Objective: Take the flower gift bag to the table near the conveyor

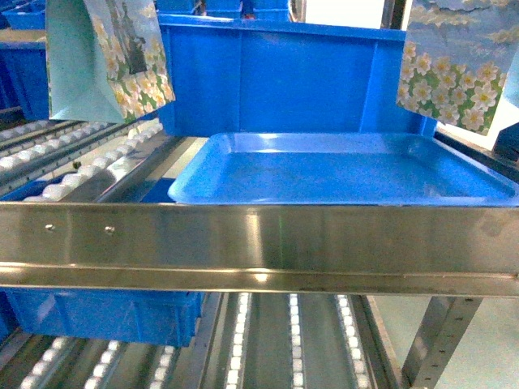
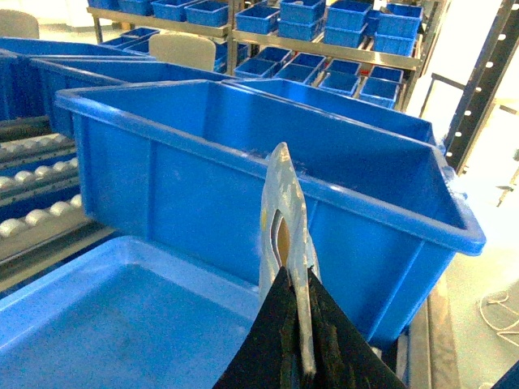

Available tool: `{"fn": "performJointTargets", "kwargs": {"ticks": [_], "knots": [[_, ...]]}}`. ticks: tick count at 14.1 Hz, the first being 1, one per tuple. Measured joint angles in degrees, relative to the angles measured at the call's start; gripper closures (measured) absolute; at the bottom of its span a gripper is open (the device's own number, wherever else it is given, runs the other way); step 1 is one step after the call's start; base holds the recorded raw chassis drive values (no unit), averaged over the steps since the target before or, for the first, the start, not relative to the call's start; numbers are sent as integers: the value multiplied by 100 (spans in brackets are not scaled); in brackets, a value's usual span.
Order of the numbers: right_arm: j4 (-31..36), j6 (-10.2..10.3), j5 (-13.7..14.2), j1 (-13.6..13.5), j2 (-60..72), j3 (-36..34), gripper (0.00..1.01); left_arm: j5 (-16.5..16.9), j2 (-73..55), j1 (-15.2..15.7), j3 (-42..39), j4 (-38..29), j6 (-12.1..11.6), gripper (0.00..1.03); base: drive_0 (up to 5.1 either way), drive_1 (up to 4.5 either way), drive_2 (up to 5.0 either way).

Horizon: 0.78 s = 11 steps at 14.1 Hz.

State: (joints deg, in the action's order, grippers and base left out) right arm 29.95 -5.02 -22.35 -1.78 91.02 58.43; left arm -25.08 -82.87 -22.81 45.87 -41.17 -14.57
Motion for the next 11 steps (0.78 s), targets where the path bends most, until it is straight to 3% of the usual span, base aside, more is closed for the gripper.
{"fn": "performJointTargets", "kwargs": {"ticks": [11], "knots": [[-9, 0, -4, -7, -2, 0, 99, -20, 9, 4, -4, -9, -4, 101, -372, -108, 465]]}}
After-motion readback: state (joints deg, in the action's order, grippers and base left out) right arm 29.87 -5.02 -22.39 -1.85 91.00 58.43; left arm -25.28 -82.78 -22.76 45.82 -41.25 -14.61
